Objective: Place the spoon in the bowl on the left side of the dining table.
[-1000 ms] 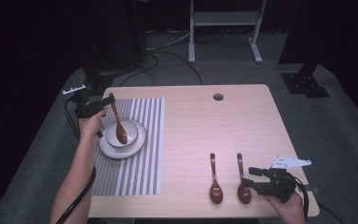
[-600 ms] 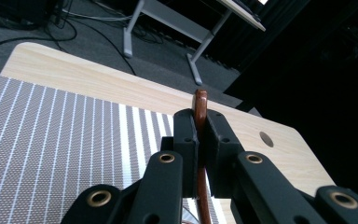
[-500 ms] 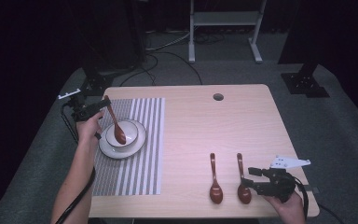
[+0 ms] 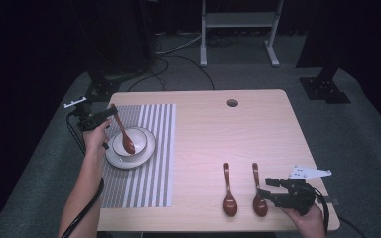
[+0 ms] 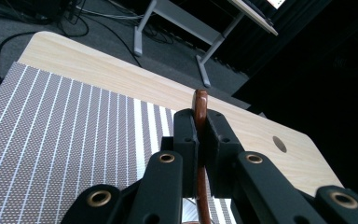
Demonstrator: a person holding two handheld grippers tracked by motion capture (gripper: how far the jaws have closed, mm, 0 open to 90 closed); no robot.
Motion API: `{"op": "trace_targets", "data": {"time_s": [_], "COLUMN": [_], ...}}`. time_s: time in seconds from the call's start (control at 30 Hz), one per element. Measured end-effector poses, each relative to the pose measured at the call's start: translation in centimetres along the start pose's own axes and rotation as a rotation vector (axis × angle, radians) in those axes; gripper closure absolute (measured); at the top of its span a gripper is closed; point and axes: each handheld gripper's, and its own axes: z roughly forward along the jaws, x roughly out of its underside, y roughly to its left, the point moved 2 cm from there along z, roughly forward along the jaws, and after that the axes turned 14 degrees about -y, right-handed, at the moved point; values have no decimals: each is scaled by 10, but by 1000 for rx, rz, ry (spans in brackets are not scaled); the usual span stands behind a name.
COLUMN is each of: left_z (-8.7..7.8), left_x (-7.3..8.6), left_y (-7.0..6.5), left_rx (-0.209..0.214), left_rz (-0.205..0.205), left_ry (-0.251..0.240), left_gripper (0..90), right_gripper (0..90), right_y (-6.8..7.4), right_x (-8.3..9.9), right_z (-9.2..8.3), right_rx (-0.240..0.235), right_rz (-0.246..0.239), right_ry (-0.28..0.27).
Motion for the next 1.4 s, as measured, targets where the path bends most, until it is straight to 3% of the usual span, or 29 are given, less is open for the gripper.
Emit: {"op": "trace_targets", "data": {"time_s": [0.7,1.13,1.4], "left_z": [-4,-8,-6], "left_x": [7,15,23], "left_y": [18,30,31], "left_rx": [-46,-32,2], "left_rz": [-25,-83,-118], "left_ry": [-40,-82,-106], "left_gripper": [841,840,839], "right_gripper": [375,375,375], "right_y": [0,1,1], "right_x": [1,1,2], "right_z": [1,3,4], "right_rx": [0,-2,-4], "right_rz": [-2,-4,-1], "right_ry": [6,12,19]}}
